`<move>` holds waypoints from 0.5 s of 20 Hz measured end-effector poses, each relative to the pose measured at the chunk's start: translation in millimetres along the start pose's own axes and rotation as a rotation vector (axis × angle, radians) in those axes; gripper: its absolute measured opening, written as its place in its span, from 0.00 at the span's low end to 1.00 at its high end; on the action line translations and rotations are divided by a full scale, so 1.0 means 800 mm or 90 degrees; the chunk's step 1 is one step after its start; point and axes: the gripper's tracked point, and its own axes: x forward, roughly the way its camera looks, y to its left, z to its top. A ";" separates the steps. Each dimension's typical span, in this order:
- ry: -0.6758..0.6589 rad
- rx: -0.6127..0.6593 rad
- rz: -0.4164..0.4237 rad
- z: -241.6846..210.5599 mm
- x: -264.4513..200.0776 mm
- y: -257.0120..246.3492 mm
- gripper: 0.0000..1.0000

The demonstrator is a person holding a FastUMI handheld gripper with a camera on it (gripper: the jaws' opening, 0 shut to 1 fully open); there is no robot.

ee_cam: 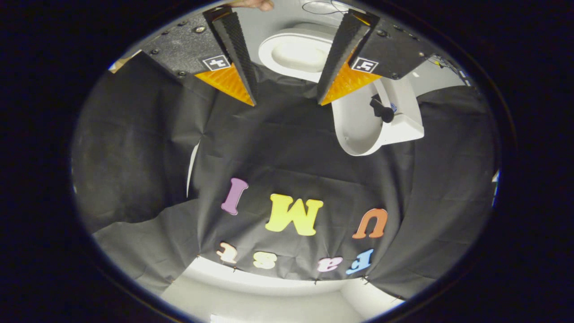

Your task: Open the toilet lid.

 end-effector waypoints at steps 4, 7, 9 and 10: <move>-0.016 0.038 -0.002 -0.009 -0.032 -0.032 0.83; -0.037 0.068 -0.017 -0.028 -0.052 -0.059 0.83; -0.033 0.082 -0.024 -0.047 -0.057 -0.072 1.00; -0.030 0.088 -0.023 -0.054 -0.057 -0.075 1.00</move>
